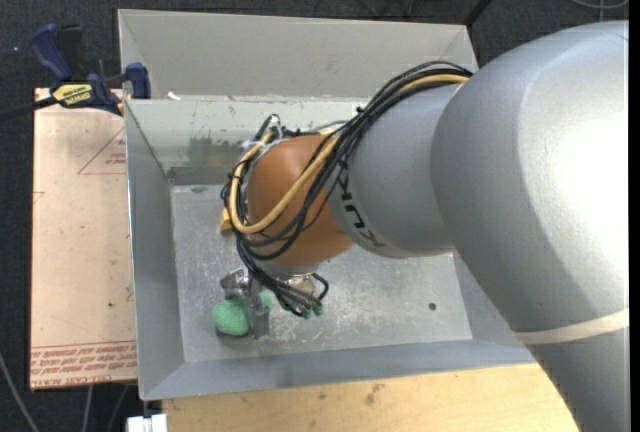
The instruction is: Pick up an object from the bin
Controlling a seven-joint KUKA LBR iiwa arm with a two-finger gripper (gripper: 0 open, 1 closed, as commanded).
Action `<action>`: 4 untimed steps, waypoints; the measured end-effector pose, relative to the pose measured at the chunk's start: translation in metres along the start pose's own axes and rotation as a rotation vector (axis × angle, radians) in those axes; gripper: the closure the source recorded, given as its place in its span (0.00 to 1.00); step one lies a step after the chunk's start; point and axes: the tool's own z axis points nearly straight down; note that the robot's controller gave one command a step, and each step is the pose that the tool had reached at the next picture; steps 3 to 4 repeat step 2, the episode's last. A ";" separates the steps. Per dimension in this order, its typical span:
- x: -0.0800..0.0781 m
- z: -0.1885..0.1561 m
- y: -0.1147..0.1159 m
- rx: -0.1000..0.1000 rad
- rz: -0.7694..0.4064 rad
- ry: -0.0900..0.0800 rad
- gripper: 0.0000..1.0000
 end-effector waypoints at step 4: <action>0.000 -0.199 0.010 0.001 -0.055 -0.006 1.00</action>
Offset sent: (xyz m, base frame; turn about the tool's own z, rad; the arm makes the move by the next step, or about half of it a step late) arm -0.0046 0.0080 0.1972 -0.0566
